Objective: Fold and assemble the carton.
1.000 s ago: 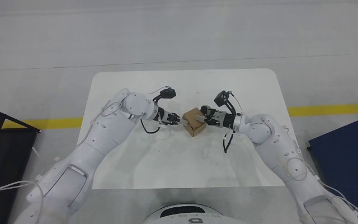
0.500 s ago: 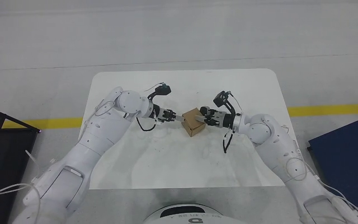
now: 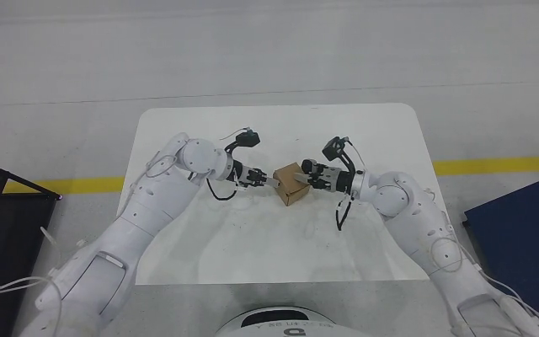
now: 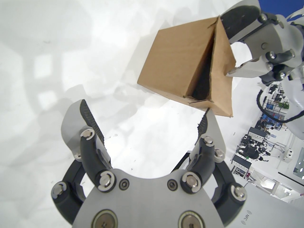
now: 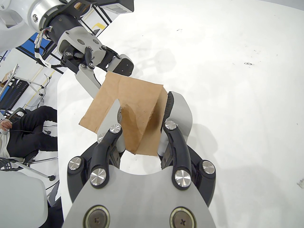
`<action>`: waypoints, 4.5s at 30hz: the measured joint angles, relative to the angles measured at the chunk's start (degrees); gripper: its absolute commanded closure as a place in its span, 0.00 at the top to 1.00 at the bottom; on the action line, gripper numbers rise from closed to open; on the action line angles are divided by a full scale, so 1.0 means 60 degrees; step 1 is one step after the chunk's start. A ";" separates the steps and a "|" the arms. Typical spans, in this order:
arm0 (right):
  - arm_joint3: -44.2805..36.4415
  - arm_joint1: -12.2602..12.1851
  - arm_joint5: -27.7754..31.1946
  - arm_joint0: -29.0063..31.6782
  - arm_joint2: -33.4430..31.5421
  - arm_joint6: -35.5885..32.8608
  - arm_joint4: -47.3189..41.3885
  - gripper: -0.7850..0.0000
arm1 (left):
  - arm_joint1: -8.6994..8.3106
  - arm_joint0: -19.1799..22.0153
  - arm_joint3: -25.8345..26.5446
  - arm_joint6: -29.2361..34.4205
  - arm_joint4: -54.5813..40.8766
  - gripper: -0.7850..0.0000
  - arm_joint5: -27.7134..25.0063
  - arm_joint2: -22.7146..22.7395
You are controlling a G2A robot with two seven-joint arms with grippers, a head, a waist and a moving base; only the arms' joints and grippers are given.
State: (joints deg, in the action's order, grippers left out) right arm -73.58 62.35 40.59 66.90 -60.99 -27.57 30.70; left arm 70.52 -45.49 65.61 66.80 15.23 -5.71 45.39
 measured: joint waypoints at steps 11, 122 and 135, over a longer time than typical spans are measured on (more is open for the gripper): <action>0.0010 -0.0001 0.0165 -0.0036 0.0052 -0.0060 -0.0112 0.49 | 0.0104 0.0128 -0.0160 -0.0178 0.0047 1.00 0.0148 -0.0195; -0.2427 -0.0397 0.0053 0.1658 -0.1331 0.2399 0.2671 0.00 | 0.0153 0.0394 -0.0057 -0.0663 0.0503 1.00 0.0092 0.0242; -0.1987 -0.0199 -0.0481 0.0730 -0.0214 0.0566 0.2664 0.00 | -0.0690 -0.1465 0.1813 -0.0836 0.0468 1.00 0.0084 0.2515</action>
State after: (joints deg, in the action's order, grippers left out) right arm -85.50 61.15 37.71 71.28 -62.27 -24.18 46.69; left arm 66.38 -54.28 76.49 61.78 18.04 -5.21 60.48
